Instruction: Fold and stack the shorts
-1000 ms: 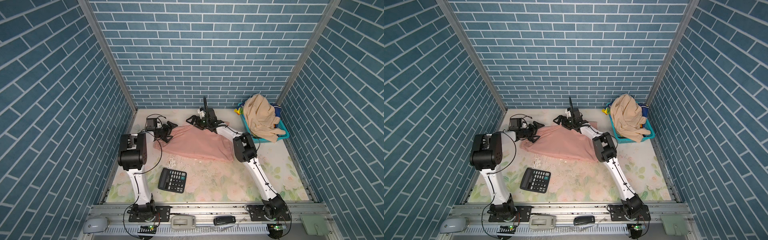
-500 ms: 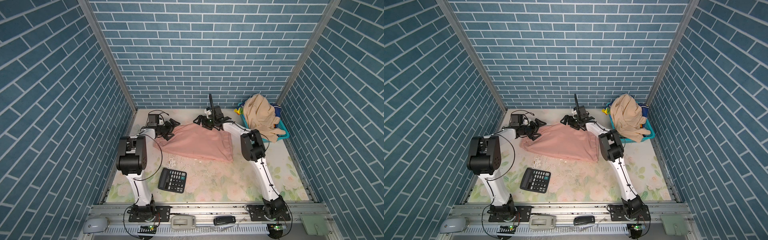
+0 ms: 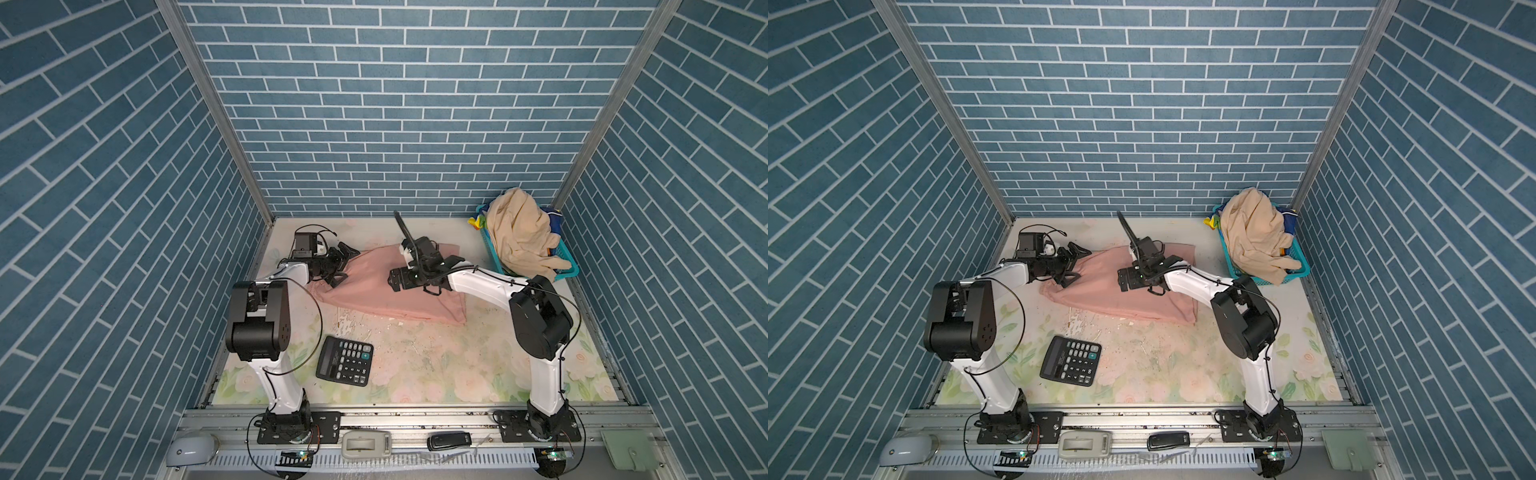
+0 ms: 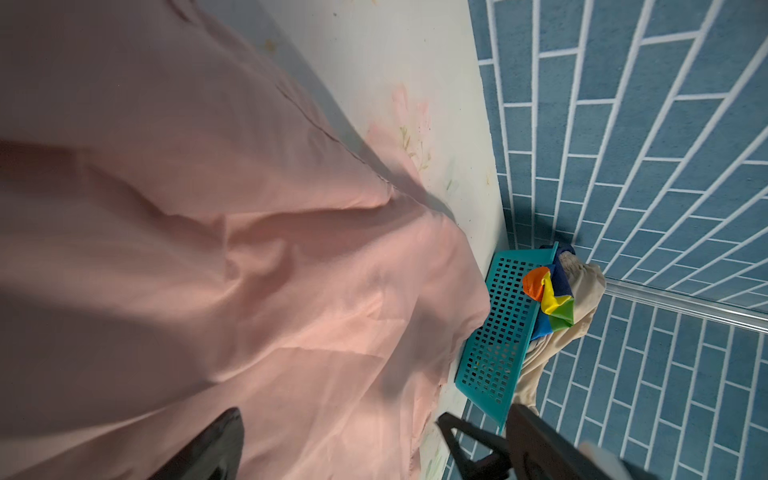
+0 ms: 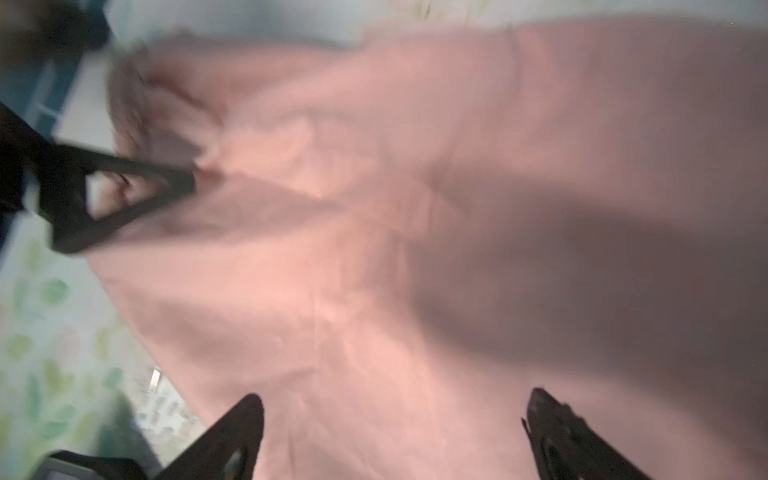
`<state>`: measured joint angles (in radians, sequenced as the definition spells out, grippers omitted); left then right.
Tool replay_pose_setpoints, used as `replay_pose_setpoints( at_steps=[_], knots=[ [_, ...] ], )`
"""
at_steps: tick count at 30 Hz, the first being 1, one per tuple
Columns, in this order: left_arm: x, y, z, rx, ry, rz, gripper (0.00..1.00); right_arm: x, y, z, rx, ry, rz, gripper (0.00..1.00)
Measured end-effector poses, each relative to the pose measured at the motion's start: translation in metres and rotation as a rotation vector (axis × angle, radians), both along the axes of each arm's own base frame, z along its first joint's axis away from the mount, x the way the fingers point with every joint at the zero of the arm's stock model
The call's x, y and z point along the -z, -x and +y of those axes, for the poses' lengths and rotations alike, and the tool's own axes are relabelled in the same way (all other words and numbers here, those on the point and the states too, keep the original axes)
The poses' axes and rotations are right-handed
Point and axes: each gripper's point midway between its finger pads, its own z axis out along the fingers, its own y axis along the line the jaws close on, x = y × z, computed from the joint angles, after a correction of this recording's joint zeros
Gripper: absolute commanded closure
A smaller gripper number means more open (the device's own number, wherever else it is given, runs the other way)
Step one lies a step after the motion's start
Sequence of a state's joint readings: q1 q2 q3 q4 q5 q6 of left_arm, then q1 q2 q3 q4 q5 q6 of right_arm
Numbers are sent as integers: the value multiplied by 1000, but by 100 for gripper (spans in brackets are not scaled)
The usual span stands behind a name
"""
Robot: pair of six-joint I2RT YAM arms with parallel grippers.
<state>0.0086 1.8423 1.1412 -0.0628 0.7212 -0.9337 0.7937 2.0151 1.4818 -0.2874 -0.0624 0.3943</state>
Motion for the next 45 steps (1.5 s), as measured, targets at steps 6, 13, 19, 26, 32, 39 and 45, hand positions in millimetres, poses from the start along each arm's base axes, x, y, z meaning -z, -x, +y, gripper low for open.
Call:
replay_pose_setpoints(
  at_steps=[6, 13, 19, 26, 32, 39, 45],
  knots=[
    [12, 8, 2, 3, -9, 25, 1, 38, 37, -4, -66, 183, -14, 1],
    [26, 17, 8, -5, -15, 58, 0, 59, 46, -19, -45, 307, -53, 3],
    [37, 26, 6, -4, -14, 80, 1, 62, 47, -24, -32, 313, -93, 3],
    [11, 40, 4, 10, -23, 60, 0, 62, 32, -49, 29, 289, -117, 4],
    [-41, 27, 44, -19, -133, -53, 0, 59, 4, -87, 99, 322, -116, 4],
    [-8, 36, 79, -27, -272, 56, 3, 59, -1, -94, 99, 326, -109, 4],
    [32, 42, 76, 26, -305, 147, 12, 59, -1, -95, 92, 316, -100, 4]
  ],
)
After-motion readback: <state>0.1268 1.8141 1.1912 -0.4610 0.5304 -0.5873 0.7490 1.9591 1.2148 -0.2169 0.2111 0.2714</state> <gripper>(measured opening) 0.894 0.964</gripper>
